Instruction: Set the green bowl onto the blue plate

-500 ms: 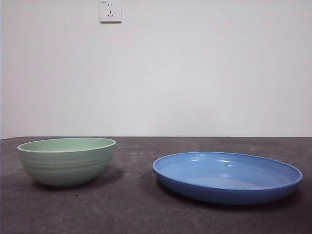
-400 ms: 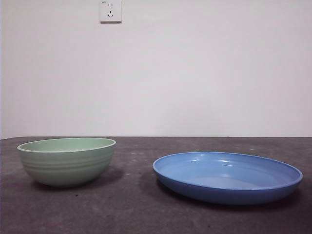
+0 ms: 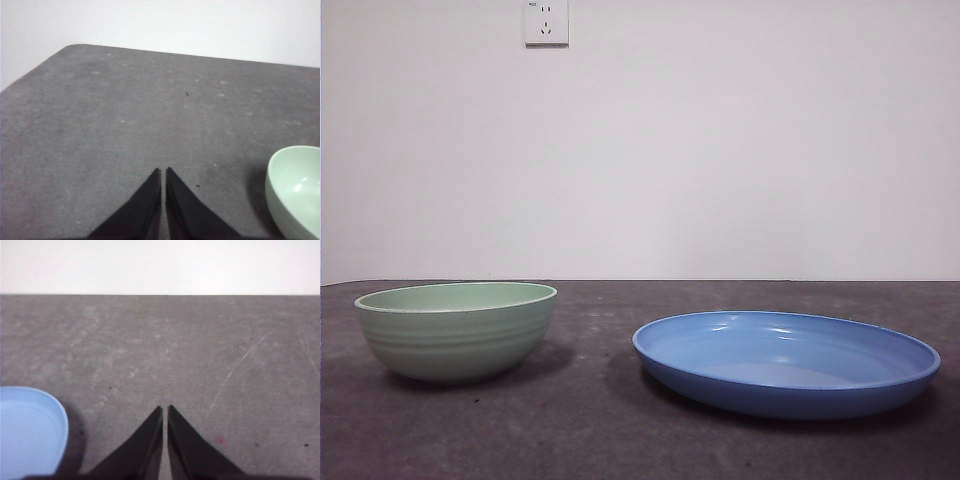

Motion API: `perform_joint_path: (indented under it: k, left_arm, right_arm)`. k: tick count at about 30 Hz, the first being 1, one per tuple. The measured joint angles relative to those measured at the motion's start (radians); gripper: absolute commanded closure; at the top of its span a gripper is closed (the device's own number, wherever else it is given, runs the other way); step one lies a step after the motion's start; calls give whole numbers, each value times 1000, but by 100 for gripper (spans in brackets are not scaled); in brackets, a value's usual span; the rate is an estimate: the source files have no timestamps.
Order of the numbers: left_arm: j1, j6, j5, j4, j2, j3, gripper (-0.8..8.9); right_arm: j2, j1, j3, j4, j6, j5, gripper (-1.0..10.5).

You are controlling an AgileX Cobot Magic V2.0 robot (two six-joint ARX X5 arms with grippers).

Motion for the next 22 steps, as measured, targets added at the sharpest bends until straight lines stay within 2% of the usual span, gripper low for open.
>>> perform_joint_path:
  k: [8, 13, 22]
  left_arm:
    - [-29, -112, 7, -24, 43, 134, 798]
    - [-43, -138, 34, -59, 134, 267, 798]
    - [-46, -207, 190, -141, 337, 560, 798]
  right_arm:
    - [10, 0, 145, -6, 137, 2, 936]
    - [98, 0, 291, -129, 167, -11, 936]
    - [309, 0, 603, -335, 182, -186, 936]
